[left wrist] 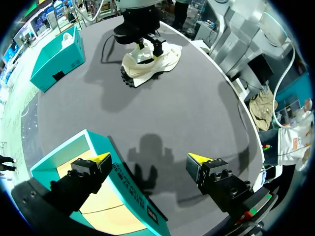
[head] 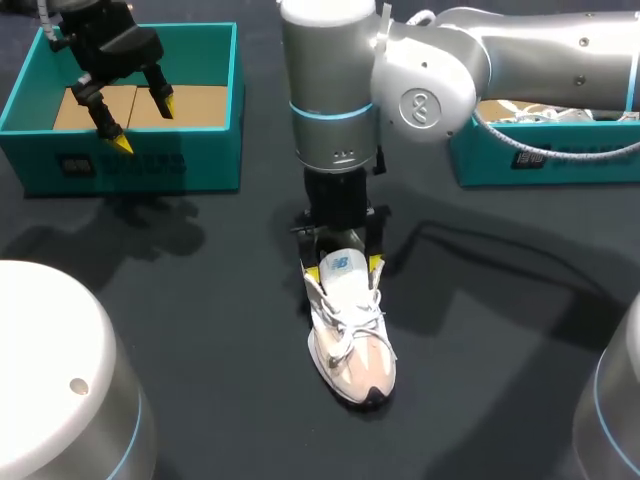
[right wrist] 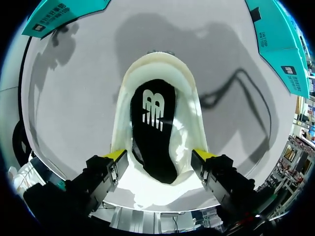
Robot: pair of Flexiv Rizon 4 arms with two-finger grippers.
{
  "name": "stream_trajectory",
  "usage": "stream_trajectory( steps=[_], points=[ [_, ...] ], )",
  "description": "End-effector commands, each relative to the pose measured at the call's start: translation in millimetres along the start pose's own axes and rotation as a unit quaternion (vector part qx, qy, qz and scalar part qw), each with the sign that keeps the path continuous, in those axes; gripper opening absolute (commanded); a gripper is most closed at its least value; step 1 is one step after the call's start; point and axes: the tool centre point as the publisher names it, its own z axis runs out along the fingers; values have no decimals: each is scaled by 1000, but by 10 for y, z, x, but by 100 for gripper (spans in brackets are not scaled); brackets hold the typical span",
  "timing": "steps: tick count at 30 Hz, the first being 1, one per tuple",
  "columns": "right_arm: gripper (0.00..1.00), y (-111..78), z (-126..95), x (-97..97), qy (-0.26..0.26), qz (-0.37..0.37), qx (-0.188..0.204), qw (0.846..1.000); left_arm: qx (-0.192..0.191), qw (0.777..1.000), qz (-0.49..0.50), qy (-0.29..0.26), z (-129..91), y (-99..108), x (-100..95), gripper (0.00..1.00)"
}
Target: Take the shoe out of the shoebox, open the shoe tongue, remove and reinsert the insole, then place the shoe into the shoebox
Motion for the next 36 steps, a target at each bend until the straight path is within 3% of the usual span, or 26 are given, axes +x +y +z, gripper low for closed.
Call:
stream_trajectory(
  steps=[1, 17, 31, 36],
  points=[
    [84, -88, -41, 10, -5, 6, -13, 1000, -1, 1000, 0, 0, -3, 0, 7, 100],
    [80, -145, -78, 23, -6, 10, -23, 1000, -1, 1000, 0, 0, -3, 0, 7, 100],
    [62, -414, -83, 39, 0, 34, -19, 999, -1, 1000, 0, 0, -3, 0, 7, 100],
    [51, -524, -132, 63, -7, 43, -22, 999, -1, 1000, 0, 0, -3, 0, 7, 100]
  ],
)
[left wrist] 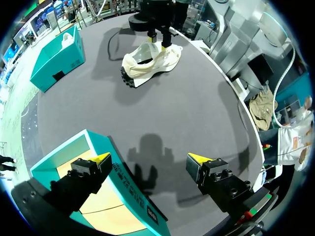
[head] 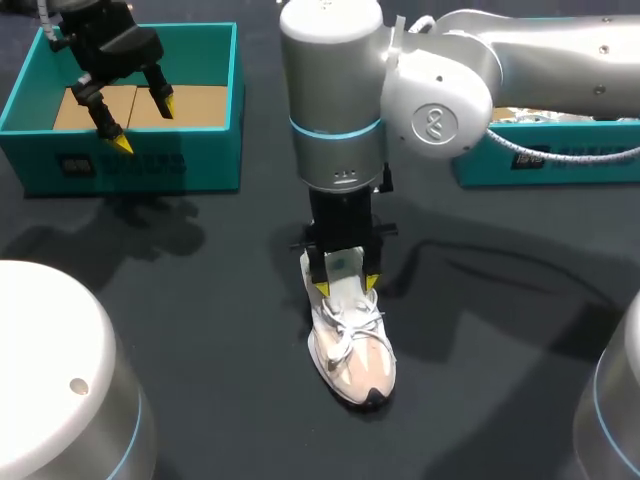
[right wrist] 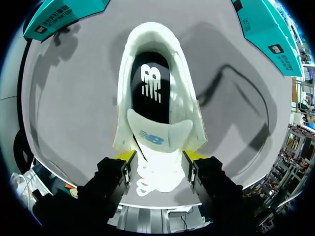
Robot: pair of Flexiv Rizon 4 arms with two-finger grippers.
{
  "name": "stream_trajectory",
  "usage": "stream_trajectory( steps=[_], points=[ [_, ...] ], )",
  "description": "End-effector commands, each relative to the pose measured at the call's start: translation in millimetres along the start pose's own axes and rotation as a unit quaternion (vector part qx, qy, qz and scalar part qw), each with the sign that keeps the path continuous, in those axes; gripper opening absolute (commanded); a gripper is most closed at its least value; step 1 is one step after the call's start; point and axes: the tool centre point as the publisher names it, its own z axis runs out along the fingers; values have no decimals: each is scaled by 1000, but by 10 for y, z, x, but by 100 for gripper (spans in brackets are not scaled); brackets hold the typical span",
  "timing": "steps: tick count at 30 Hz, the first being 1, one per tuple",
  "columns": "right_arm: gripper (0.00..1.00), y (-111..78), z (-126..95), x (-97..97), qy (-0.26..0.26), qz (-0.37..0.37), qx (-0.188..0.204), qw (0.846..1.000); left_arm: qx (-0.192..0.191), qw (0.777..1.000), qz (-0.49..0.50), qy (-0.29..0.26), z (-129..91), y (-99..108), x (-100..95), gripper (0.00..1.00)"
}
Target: Take the shoe out of the shoebox, open the shoe tongue, remove and reinsert the insole, then place the shoe into the shoebox
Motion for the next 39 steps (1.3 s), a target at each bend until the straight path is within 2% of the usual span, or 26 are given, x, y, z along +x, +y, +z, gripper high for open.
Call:
stream_trajectory(
  steps=[1, 11, 17, 19, 22, 28, 39],
  points=[
    [50, -125, -65, 3, -5, 8, -7, 1000, -1, 1000, 0, 0, -2, 0, 6, 100],
    [47, -525, -179, 45, -9, 21, -14, 1000, -1, 1000, 0, 0, -2, 0, 6, 100],
    [36, -679, -248, 69, -14, 25, -25, 999, -1, 1000, 0, 0, -2, 0, 6, 100],
    [27, -677, -271, 71, -18, 21, -29, 999, -1, 1000, 0, 0, -2, 0, 6, 100],
    [25, -617, -298, 53, -25, 10, -31, 999, -1, 1000, 0, 0, -2, 0, 6, 100],
    [27, -409, -301, 6, -30, -16, -34, 999, -1, 1000, 0, 0, -2, 0, 6, 100],
    [29, 39, -162, -114, -17, -55, -45, 997, -1, 1000, 0, 0, -2, 0, 6, 100]
  ],
)
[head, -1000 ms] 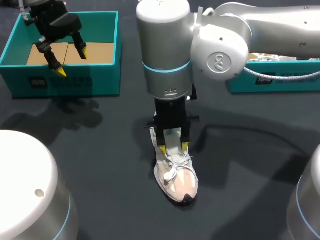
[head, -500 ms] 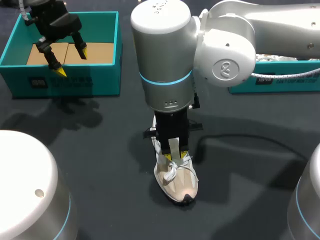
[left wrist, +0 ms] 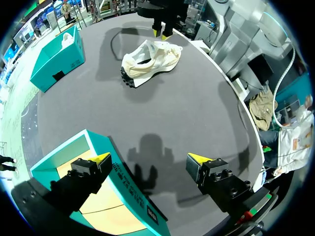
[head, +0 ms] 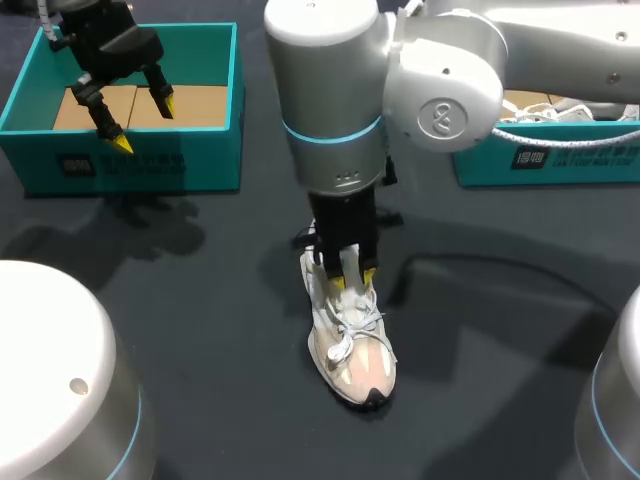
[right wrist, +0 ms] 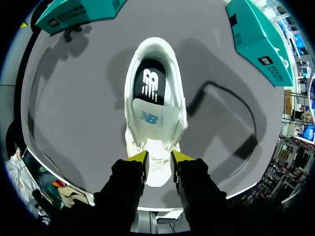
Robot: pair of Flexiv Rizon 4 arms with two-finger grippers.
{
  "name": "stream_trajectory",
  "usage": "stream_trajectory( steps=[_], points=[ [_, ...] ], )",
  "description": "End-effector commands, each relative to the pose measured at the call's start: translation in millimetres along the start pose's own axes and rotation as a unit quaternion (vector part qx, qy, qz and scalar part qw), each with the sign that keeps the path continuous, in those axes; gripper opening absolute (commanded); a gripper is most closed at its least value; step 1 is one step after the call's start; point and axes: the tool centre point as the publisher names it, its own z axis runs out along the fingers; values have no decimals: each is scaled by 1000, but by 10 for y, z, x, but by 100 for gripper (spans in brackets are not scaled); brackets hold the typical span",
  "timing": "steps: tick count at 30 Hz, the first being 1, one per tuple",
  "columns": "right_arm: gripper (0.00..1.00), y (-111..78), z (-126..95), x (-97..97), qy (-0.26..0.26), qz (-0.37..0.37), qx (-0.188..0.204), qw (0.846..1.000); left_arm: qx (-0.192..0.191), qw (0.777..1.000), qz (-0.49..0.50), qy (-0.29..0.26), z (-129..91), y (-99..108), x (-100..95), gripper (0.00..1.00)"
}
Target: Take the shoe out of the shoebox, open the shoe tongue, remove and reinsert the insole, then place the shoe into the shoebox
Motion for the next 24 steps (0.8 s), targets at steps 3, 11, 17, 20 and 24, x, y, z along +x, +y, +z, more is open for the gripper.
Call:
stream_trajectory(
  steps=[3, 11, 17, 20, 24],
  points=[
    [30, 250, 206, -34, 23, -29, 0, 999, -1, 1000, 0, 0, -2, 0, 6, 100],
    [31, 384, 219, 26, 20, -41, -2, 999, -1, 1000, 0, 0, -2, 0, 6, 100],
    [31, 376, 114, 109, -2, -45, -8, 999, -1, 1000, 0, 0, -2, 0, 6, 100],
    [31, 440, 248, 78, 17, -53, -5, 998, -1, 1000, 0, 0, -2, 0, 6, 100],
    [33, 578, 531, -8, 55, -66, 3, 996, -1, 1000, 0, 0, -2, 0, 6, 100]
  ],
)
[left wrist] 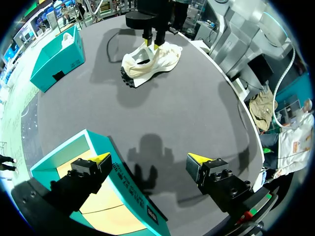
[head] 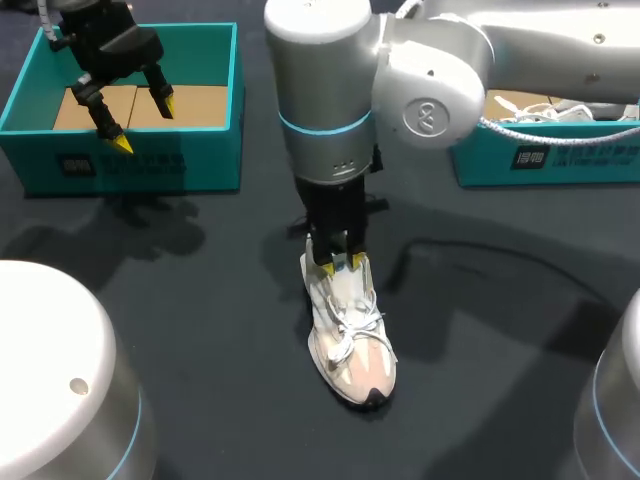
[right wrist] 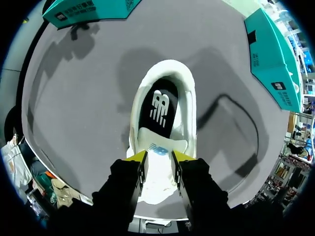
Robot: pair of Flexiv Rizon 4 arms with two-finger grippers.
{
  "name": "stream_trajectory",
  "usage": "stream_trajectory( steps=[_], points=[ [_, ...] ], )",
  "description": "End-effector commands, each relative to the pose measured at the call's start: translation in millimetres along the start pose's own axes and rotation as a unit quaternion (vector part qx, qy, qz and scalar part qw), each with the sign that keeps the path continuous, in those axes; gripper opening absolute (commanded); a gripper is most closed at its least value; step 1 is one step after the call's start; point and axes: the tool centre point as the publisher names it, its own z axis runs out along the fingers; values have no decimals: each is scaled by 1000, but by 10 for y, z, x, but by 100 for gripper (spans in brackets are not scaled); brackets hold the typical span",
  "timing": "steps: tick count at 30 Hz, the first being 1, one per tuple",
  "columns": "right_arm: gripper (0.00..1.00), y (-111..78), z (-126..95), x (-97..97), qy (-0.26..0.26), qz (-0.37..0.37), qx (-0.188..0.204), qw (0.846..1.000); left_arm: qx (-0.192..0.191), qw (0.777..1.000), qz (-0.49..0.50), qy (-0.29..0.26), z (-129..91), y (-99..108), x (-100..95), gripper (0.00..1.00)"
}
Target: Take the shoe out of the shoebox, open the shoe tongue, remove and reinsert the insole, then place the shoe into the shoebox
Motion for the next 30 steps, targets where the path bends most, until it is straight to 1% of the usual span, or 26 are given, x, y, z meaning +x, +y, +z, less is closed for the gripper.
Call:
stream_trajectory(
  steps=[1, 3, 4, 12, 15, 17, 18, 19, 21, 23, 24, 25, 26, 27, 28, 29, 30],
  points=[
    [33, 159, 393, -122, 49, -8, 11, 999, -1, 1000, 0, 0, -2, 0, 6, 100],
    [33, 174, 424, -134, 55, -9, 12, 998, -1, 1000, 0, 0, -2, 0, 6, 100],
    [33, 172, 388, -119, 52, -11, 9, 999, -1, 1000, 0, 0, -2, 0, 6, 100],
    [33, 94, -130, 45, -11, -30, -2, 999, -1, 1000, 0, 0, -2, 0, 6, 100],
    [35, 84, -305, 93, -29, -70, -5, 997, -1, 1000, 0, 0, -2, 0, 6, 100],
    [36, 108, -387, 89, -29, -134, -6, 991, -1, 1000, 0, 0, -2, 0, 6, 100],
    [38, 133, -414, 82, -28, -175, -5, 984, -1, 1000, 0, 0, -2, 0, 6, 100],
    [39, 159, -436, 75, -32, -217, -5, 976, -1, 1000, 0, 0, -2, 0, 6, 100],
    [43, 226, -472, 72, -43, -308, -4, 951, -1, 1000, 0, 0, -2, 0, 6, 100],
    [49, 279, -500, 68, -60, -412, -18, 909, -1, 1000, 0, 0, -2, 0, 6, 100],
    [56, 302, -520, 45, -66, -434, -28, 898, -1, 1000, 0, 0, -2, 0, 6, 100],
    [58, 333, -542, 25, -70, -465, -42, 882, -1, 1000, 0, 0, -2, 0, 6, 100],
    [61, 355, -570, 8, -73, -509, -56, 856, -1, 1000, 0, 0, -2, 0, 6, 100],
    [74, 382, -595, -16, -67, -545, -59, 834, -1, 1000, 0, 0, -2, 0, 6, 100],
    [100, 413, -608, -52, -50, -587, -56, 806, -1, 1000, 0, 0, -2, 0, 6, 100],
    [100, 419, -605, -88, -39, -617, -43, 785, -1, 1000, 0, 0, -2, 0, 6, 100],
    [100, 419, -605, -88, -39, -617, -43, 785, -1, 1000, 0, 0, -2, 0, 6, 100]
  ],
)
